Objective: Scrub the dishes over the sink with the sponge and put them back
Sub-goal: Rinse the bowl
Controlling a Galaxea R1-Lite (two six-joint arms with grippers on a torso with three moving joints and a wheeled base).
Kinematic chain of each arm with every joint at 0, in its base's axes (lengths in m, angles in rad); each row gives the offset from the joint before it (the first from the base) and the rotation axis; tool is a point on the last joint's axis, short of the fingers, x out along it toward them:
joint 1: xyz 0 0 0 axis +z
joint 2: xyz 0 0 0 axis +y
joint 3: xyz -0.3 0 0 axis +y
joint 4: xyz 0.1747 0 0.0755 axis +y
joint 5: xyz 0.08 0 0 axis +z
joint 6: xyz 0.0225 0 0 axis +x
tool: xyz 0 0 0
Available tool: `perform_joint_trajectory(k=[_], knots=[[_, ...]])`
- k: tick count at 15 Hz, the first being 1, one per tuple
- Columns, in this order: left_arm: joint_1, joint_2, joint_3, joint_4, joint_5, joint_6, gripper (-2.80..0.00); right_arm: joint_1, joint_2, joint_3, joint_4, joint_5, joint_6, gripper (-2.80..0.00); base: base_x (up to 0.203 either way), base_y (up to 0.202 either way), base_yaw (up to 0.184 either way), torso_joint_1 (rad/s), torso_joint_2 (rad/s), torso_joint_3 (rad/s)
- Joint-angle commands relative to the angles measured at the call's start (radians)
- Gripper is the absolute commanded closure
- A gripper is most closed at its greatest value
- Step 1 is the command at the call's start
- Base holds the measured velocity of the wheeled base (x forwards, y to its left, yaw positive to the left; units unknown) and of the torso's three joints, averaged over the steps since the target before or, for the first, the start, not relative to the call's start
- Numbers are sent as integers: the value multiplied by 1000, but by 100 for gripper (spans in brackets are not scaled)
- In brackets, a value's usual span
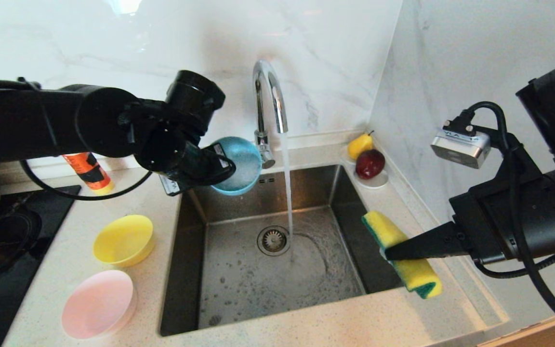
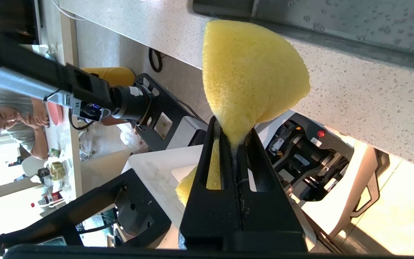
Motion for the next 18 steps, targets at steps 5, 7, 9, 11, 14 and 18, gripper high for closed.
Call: perform_joint_trajectory(k=[5, 7, 9, 11, 14, 18], knots=[[26, -226, 324, -571, 26, 335, 0, -3, 15, 0, -3, 3, 5, 0, 0, 0, 0, 0, 0, 0], [46, -230, 386, -731, 26, 408, 0, -1, 17, 0, -3, 3, 6, 0, 0, 0, 0, 0, 0, 0], [54, -231, 431, -855, 22, 456, 0, -1, 21, 1, -3, 3, 6, 0, 0, 0, 0, 0, 0, 0], [55, -228, 480, -981, 14, 495, 0, -1, 23, 0, -3, 3, 6, 0, 0, 0, 0, 0, 0, 0], [55, -228, 560, -1204, -30, 589, 0, -1, 23, 1, -3, 3, 6, 0, 0, 0, 0, 0, 0, 0], [55, -231, 621, -1395, -98, 690, 0, -1, 30, 1, -3, 4, 6, 0, 0, 0, 0, 0, 0, 0]])
